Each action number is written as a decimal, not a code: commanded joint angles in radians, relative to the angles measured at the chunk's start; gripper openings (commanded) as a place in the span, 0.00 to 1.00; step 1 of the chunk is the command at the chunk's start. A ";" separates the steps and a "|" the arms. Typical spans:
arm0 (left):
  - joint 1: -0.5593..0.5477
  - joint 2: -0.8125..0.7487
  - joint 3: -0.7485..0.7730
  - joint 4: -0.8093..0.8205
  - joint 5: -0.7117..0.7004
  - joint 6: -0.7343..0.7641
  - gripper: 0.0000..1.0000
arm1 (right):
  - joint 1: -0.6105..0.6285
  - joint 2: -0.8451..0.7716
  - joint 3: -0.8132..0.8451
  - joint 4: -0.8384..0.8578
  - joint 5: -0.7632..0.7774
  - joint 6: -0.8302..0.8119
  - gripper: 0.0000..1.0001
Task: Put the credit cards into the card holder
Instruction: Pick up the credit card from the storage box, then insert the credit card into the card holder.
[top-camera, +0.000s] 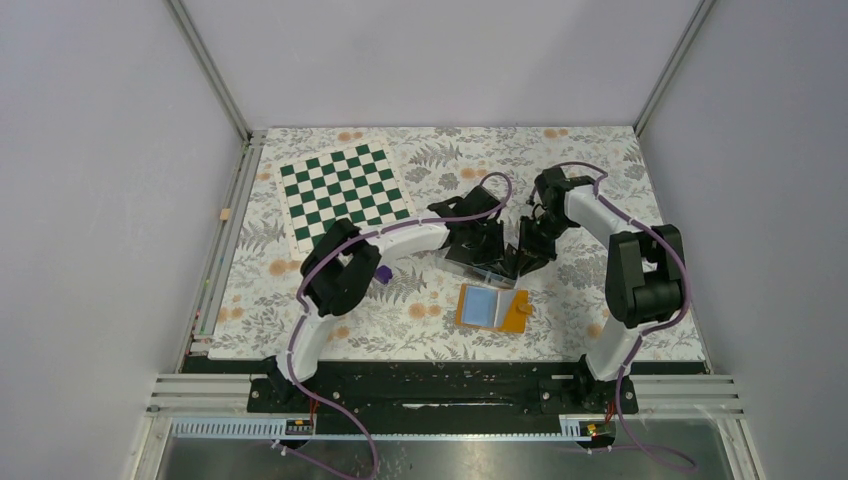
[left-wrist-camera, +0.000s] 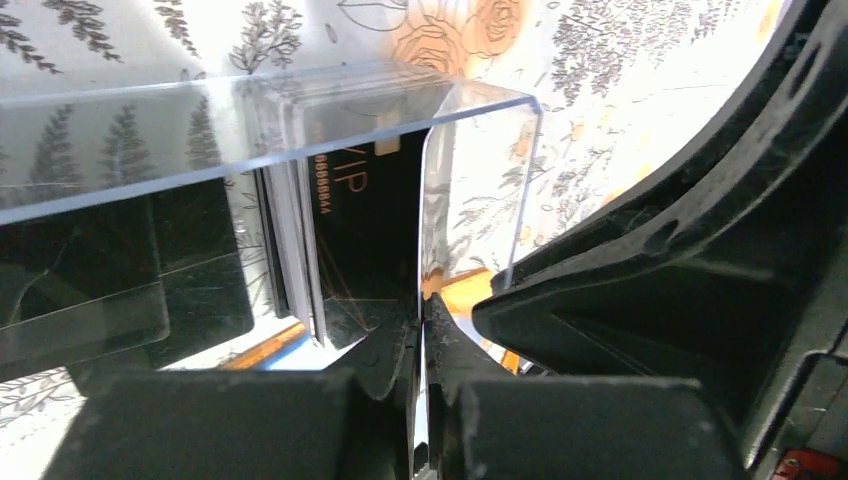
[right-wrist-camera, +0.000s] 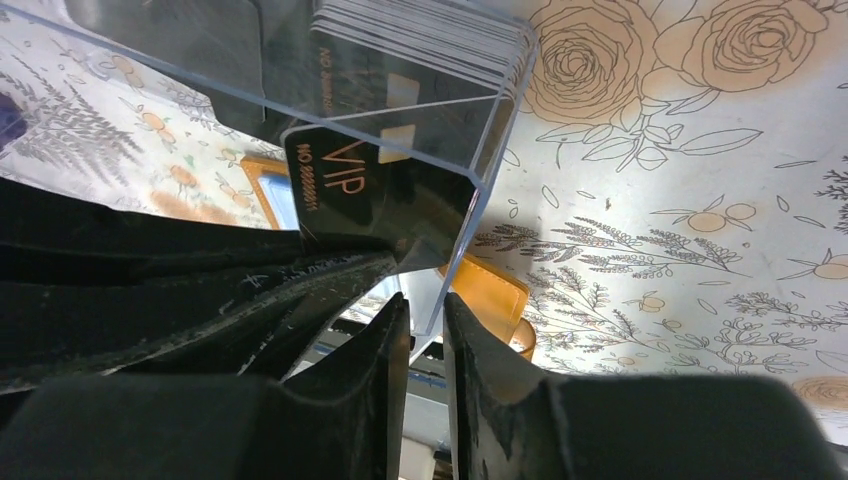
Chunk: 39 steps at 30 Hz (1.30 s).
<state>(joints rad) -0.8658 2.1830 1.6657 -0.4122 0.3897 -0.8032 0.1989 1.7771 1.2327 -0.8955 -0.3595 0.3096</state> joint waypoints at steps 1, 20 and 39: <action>0.002 -0.056 -0.001 0.029 -0.039 0.001 0.00 | 0.005 -0.076 0.060 -0.007 -0.021 -0.017 0.27; 0.243 -0.914 -0.794 0.615 0.183 -0.228 0.00 | 0.010 -0.465 0.154 0.036 -0.381 0.046 0.79; 0.280 -1.154 -1.100 0.938 0.351 -0.550 0.00 | 0.211 -0.485 -0.200 0.830 -0.689 0.662 0.53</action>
<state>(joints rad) -0.5907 1.0275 0.4992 0.4961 0.6857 -1.3552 0.4053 1.3048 1.0786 -0.3313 -0.9592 0.7937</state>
